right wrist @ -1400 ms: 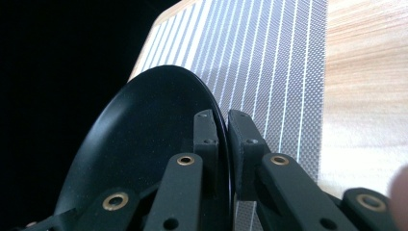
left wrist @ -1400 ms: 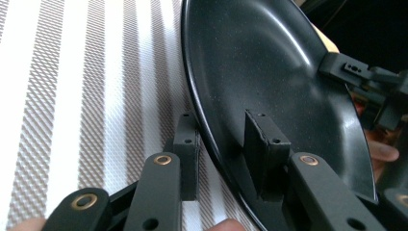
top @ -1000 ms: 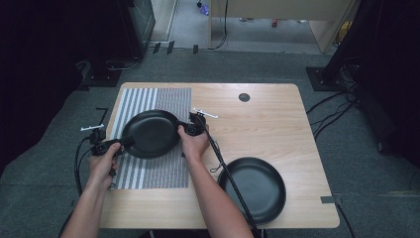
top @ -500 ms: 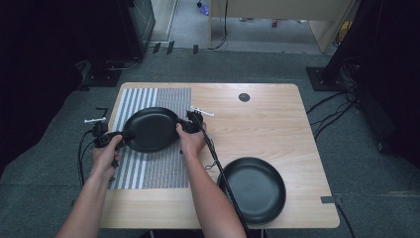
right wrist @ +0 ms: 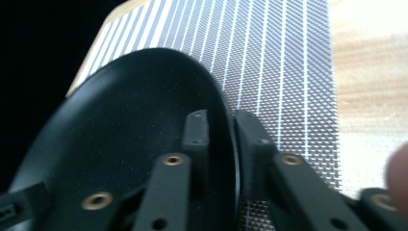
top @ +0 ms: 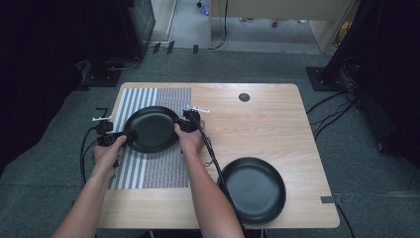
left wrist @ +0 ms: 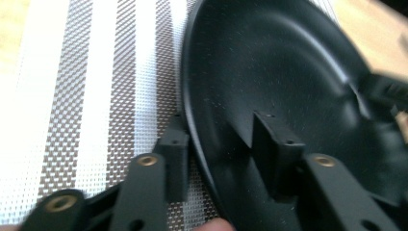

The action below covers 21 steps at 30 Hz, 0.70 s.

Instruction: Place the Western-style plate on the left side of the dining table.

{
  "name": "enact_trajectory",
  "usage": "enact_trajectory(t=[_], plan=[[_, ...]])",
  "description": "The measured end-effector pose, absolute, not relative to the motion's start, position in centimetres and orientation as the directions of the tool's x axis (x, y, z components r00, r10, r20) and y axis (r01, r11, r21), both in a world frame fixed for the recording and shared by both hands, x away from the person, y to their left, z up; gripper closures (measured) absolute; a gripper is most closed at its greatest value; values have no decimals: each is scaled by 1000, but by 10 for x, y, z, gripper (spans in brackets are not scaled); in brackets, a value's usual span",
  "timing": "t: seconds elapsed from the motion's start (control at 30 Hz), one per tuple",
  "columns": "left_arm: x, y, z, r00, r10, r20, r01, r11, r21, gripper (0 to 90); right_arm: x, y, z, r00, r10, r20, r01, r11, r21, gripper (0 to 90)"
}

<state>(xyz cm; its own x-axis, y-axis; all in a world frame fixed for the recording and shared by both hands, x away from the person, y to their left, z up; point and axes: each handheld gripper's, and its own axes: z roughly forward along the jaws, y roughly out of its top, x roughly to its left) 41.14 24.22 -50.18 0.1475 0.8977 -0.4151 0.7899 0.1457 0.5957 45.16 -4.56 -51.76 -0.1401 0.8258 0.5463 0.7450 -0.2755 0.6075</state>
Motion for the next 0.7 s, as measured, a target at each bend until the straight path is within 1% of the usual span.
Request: enact_trajectory(t=[0.03, 0.07, 0.1, 0.13, 0.17, 0.2, 0.23, 0.27, 0.3, 0.33, 0.37, 0.4, 0.53, 0.57, 0.63, 0.7], plan=[[411, 240, -501, 156, 908, -388, 785, 124, 607, 470, 450, -43, -512, -160, 844, 512, 738, -242, 630, 689], [410, 239, -500, 154, 919, -364, 779, 114, 616, 470, 450, -43, -512, -160, 844, 512, 738, -242, 630, 689], [408, 237, -497, 131, 947, -294, 767, 91, 635, 410, 449, -42, -510, -165, 851, 499, 730, -235, 642, 659], [407, 237, -495, 114, 956, -269, 764, 88, 639, 393, 448, -41, -507, -169, 876, 452, 718, -205, 665, 601], [405, 238, -493, 107, 956, -273, 767, 95, 635, 375, 447, -41, -504, -176, 899, 401, 706, -169, 688, 591], [403, 238, -491, 99, 959, -267, 764, 99, 638, 336, 445, -42, -501, -187, 915, 358, 698, -133, 703, 590], [401, 237, -488, 100, 963, -251, 762, 88, 642, 306, 443, -43, -498, -190, 920, 342, 693, -121, 711, 588], [399, 236, -485, 104, 966, -237, 761, 76, 644, 262, 441, -45, -495, -194, 923, 333, 687, -114, 718, 578], [397, 235, -483, 108, 967, -231, 763, 68, 642, 174, 438, -49, -490, -197, 919, 343, 679, -124, 724, 556], [395, 234, -481, 107, 969, -224, 765, 64, 640, 174, 438, -49, -490, -197, 919, 343, 679, -124, 724, 556], [392, 231, -476, 107, 973, -206, 766, 52, 641, 147, 437, -51, -488, -197, 917, 348, 679, -129, 723, 548], [389, 230, -473, 108, 974, -197, 762, 46, 646, 122, 436, -56, -485, -201, 908, 367, 674, -143, 725, 523], [376, 230, -464, 130, 963, -236, 739, 64, 671, 61, 431, -64, -478, -210, 885, 416, 678, -175, 714, 436], [372, 230, -462, 139, 958, -250, 734, 70, 676, 23, 427, -67, -474, -220, 883, 415, 681, -165, 713, 396], [363, 229, -460, 128, 954, -270, 725, 96, 682, 23, 426, -69, -472, -229, 881, 415, 680, -160, 716, 382], [355, 227, -459, 126, 960, -252, 718, 87, 691, 22, 419, -71, -467, -279, 886, 372, 695, -81, 715, 342]])
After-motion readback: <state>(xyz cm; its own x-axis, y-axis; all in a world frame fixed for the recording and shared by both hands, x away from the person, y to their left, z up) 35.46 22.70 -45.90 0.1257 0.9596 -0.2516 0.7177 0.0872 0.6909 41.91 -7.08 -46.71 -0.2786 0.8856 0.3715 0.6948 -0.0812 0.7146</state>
